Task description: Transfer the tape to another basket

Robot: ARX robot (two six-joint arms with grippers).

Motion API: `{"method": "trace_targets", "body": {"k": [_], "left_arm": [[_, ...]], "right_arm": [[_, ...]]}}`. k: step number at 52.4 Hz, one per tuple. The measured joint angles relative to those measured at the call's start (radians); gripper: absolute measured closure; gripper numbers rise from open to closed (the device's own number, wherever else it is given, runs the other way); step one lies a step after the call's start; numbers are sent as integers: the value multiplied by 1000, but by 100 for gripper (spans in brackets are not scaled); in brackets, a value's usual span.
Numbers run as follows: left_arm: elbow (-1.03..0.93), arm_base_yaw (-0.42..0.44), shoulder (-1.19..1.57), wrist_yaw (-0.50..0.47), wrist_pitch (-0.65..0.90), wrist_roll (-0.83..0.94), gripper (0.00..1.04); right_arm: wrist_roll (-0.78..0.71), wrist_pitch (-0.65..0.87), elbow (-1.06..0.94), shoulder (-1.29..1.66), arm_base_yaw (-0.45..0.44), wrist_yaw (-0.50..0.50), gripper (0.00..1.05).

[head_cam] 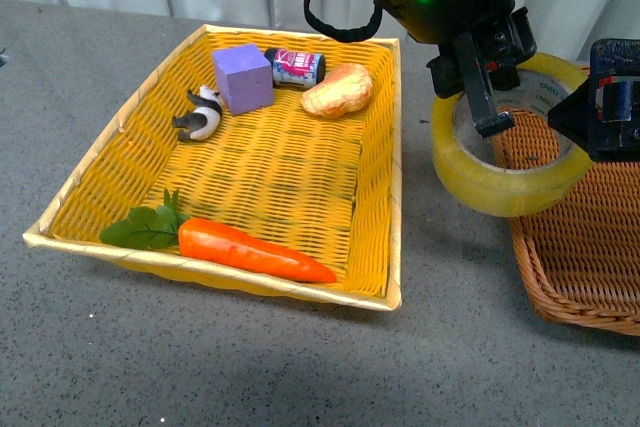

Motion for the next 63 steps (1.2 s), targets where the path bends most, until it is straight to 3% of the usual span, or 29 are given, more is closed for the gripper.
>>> {"method": "trace_targets", "body": {"k": [3, 30, 38, 41, 48, 63], "left_arm": [[0, 0, 0, 0, 0, 0, 88], [0, -3, 0, -2, 0, -14, 89], [0, -9, 0, -5, 1, -40, 89], [0, -26, -7, -108, 1, -81, 89], [0, -44, -23, -191, -12, -107, 69], [-1, -35, -50, -193, -24, -126, 28]], "right_arm": [[4, 0, 0, 6, 0, 5, 11], [41, -19, 17, 11, 13, 1, 82], [55, -24, 17, 13, 13, 19, 89], [71, -22, 18, 18, 8, 20, 89], [65, -18, 22, 23, 1, 42, 90], [25, -8, 22, 47, -26, 97, 90]]}}
